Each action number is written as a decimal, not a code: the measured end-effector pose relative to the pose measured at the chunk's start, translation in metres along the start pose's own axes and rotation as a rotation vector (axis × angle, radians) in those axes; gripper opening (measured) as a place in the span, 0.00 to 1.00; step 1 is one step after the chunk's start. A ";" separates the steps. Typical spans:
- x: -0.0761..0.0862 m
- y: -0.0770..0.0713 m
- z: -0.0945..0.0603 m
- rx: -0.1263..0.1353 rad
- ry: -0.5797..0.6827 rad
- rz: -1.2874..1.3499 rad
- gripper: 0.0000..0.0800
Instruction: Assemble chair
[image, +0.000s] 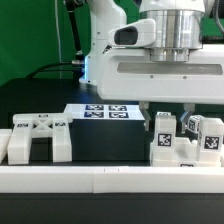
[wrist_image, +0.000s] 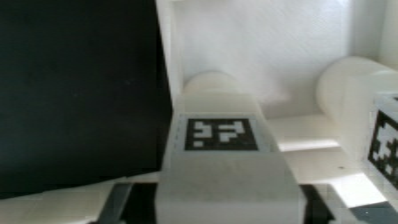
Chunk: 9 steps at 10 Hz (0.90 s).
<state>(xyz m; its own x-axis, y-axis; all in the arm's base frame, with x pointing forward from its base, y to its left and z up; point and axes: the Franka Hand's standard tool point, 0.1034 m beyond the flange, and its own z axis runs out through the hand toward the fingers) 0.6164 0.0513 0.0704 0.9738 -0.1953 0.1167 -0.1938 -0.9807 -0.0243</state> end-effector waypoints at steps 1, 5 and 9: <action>0.000 0.000 0.000 0.002 0.000 0.091 0.36; -0.001 -0.001 0.001 0.003 -0.005 0.441 0.36; -0.004 -0.007 0.001 0.004 -0.009 0.893 0.36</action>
Offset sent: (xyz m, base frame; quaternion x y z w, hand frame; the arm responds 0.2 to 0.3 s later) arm -0.0040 -0.0027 -0.0016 0.0042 -0.0129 0.2603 0.9654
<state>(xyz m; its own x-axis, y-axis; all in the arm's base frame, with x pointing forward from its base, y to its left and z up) 0.6144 0.0587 0.0691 0.4606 -0.8865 0.0451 -0.8802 -0.4627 -0.1057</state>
